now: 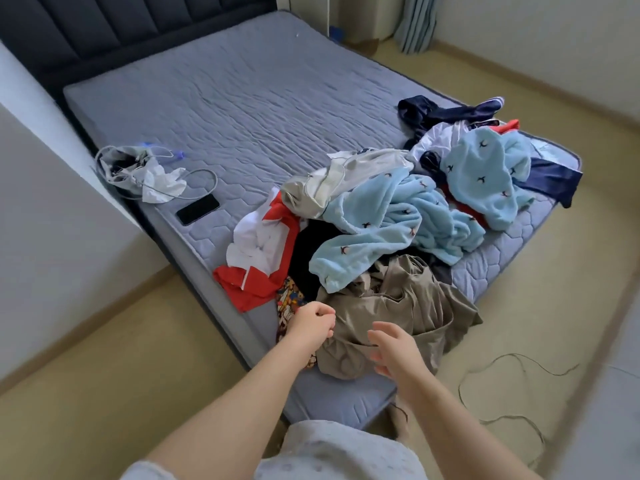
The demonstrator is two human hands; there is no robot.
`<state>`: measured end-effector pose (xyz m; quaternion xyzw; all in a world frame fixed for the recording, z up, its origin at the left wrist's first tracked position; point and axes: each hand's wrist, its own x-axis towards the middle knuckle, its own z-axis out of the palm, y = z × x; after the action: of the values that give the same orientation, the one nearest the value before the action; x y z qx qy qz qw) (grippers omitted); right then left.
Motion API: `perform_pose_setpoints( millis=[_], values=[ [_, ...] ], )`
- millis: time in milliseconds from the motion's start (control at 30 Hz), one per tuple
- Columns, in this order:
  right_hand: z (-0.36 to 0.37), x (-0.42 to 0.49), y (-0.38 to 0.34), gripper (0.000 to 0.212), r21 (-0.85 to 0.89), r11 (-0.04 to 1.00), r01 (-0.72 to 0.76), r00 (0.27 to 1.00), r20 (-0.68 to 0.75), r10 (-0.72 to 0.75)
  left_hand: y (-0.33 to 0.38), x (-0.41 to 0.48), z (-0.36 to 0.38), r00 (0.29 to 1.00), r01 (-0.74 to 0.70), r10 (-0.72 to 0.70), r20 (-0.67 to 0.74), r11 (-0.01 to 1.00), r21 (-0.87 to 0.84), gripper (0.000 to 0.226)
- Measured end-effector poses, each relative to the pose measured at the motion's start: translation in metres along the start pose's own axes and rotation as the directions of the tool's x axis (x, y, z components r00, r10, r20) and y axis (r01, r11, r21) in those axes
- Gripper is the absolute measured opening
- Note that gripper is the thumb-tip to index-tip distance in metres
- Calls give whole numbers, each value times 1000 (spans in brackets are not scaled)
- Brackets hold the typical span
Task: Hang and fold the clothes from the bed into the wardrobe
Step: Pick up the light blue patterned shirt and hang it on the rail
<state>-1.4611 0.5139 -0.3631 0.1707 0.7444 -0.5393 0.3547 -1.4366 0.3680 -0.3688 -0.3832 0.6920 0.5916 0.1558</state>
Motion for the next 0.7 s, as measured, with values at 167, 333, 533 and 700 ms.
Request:
perform_pose_setpoints(
  millis=[167, 333, 533, 700],
  values=[
    [-53, 69, -25, 32, -101, 994, -32, 997, 72, 39, 21, 44, 43, 981, 149, -154, -117, 988, -50, 20],
    [-78, 132, -27, 32, -164, 979, -119, 979, 144, 143, 31, 97, 76, 952, 225, -199, -235, 970, 92, 15],
    [-89, 189, -26, 27, -173, 967, -188, 968, 133, 212, 39, 171, 104, 956, 186, -57, -288, 877, 444, 34],
    [-92, 214, -26, 37, -200, 953, -227, 952, 159, 260, 29, 214, 111, 986, 132, -59, -159, 854, 504, 75]
  ],
)
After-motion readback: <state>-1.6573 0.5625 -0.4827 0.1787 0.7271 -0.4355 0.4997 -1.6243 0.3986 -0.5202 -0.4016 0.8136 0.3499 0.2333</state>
